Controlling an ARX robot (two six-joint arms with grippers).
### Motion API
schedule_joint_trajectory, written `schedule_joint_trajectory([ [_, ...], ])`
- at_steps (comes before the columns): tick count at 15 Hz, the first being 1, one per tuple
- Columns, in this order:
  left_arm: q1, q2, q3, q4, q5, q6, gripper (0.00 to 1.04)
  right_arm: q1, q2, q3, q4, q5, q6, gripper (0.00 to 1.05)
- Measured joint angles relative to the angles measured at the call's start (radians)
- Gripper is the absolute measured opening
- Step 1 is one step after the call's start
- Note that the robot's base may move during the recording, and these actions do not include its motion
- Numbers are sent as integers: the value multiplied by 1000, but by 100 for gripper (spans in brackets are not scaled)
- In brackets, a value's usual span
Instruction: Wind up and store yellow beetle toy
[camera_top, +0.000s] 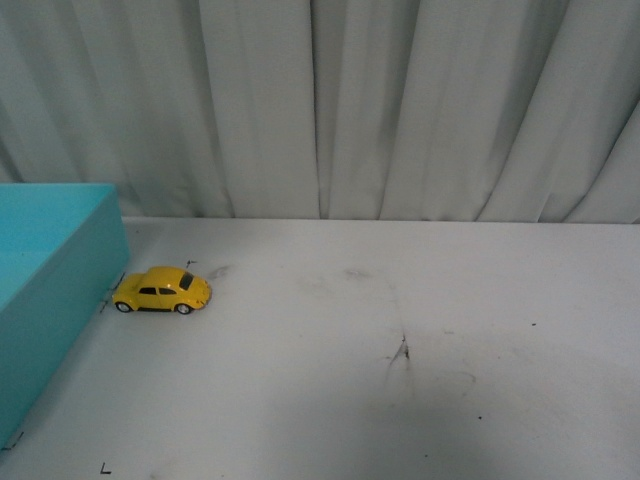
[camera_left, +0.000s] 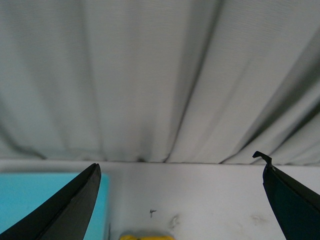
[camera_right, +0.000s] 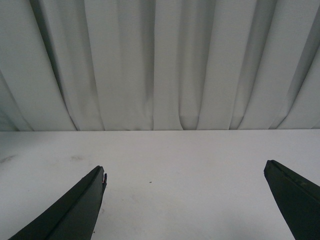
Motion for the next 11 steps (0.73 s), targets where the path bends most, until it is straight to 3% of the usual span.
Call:
schedule_joint_trajectory([
  [2, -32, 105, 104, -50, 50, 76, 98, 0, 0, 0, 0, 0, 0, 98],
  [6, -102, 368, 320, -300, 232, 406, 98, 0, 0, 0, 0, 0, 0, 98],
  [11, -84, 543, 487, -643, 217, 933, 98, 0, 0, 0, 0, 0, 0, 98],
])
